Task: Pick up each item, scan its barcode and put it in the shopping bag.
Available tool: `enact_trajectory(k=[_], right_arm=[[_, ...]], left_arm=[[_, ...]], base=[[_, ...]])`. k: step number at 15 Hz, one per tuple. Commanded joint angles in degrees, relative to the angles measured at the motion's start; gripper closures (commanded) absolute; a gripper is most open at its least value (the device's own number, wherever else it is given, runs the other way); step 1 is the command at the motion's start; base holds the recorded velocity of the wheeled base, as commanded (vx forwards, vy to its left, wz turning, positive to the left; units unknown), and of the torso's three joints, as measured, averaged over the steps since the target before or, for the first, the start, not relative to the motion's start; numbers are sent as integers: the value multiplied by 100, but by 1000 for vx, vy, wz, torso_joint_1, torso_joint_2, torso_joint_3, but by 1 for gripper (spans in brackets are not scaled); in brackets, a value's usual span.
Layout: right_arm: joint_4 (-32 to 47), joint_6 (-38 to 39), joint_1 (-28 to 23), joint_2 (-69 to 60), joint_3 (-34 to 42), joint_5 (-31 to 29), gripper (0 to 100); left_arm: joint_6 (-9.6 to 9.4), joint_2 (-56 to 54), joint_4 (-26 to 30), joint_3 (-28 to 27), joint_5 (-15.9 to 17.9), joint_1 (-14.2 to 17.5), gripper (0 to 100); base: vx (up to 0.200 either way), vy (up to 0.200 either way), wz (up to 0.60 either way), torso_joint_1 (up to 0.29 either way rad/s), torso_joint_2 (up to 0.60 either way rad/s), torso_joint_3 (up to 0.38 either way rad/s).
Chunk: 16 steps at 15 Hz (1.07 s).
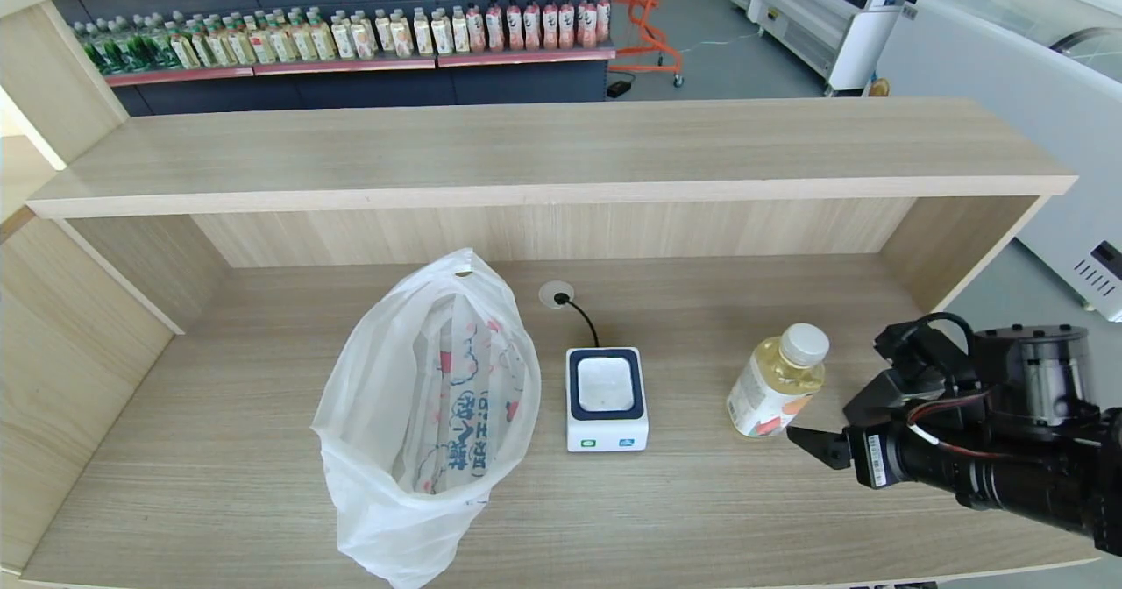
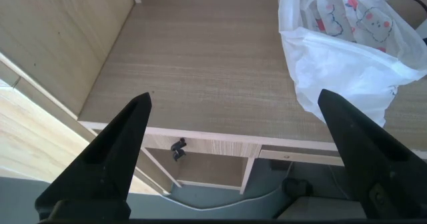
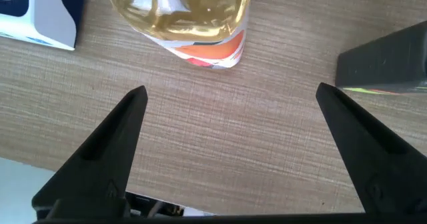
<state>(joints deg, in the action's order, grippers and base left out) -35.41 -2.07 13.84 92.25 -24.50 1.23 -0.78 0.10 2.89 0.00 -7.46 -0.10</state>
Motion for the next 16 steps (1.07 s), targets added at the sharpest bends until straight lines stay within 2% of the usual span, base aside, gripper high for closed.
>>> enact_trajectory(k=[1, 6, 10, 14, 16], right_arm=[[-229, -12, 40, 373, 7, -44, 0], [-1117, -21, 216, 742, 25, -114, 0], [-1477, -21, 392, 936, 33, -132, 0], [-2268, -56, 611, 1384, 25, -149, 0], [-2954, -259, 761, 1779, 33, -378, 0]], left_arm=[[-1, -1, 1, 0, -1, 1, 0], [-1, -1, 1, 0, -1, 1, 0], [-1, -1, 1, 0, -1, 1, 0], [-1, -1, 1, 0, -1, 1, 0], [-1, -1, 1, 0, -1, 1, 0]], base=[[0, 0, 0, 0, 0, 0], [0, 0, 0, 0, 0, 0], [0, 0, 0, 0, 0, 0], [0, 0, 0, 0, 0, 0], [0, 0, 0, 0, 0, 0]])
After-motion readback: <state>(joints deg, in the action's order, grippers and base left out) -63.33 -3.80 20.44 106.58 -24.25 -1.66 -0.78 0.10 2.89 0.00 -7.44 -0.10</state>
